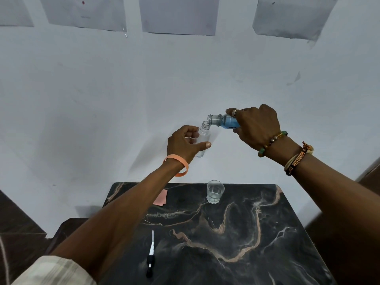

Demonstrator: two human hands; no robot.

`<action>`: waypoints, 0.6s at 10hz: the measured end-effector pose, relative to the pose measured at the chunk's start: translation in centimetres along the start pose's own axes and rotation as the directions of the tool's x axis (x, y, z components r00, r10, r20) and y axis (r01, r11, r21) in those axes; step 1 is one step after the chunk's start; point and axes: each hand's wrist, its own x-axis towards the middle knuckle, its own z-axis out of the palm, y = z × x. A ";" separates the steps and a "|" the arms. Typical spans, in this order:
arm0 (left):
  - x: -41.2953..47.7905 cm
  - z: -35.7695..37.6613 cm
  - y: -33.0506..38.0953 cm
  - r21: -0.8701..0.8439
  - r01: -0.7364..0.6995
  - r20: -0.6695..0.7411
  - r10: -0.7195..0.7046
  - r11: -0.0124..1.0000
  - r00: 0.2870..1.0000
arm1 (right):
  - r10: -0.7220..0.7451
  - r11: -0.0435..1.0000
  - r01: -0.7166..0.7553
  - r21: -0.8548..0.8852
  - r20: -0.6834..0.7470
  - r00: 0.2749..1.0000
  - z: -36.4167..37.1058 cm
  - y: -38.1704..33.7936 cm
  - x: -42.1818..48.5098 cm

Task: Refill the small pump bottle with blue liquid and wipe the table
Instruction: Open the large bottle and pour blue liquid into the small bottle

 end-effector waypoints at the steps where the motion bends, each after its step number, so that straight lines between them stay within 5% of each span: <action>1: 0.0 0.1 -0.1 -0.002 0.000 0.000 0.000 1.000 1.000 | -0.001 1.000 0.001 0.002 0.001 1.000 0.0 0.0 0.0; 6: -0.1 0.0 -0.1 0.003 -0.012 0.002 0.012 1.000 1.000 | -0.004 1.000 0.005 -0.026 0.024 1.000 -0.2 0.0 0.0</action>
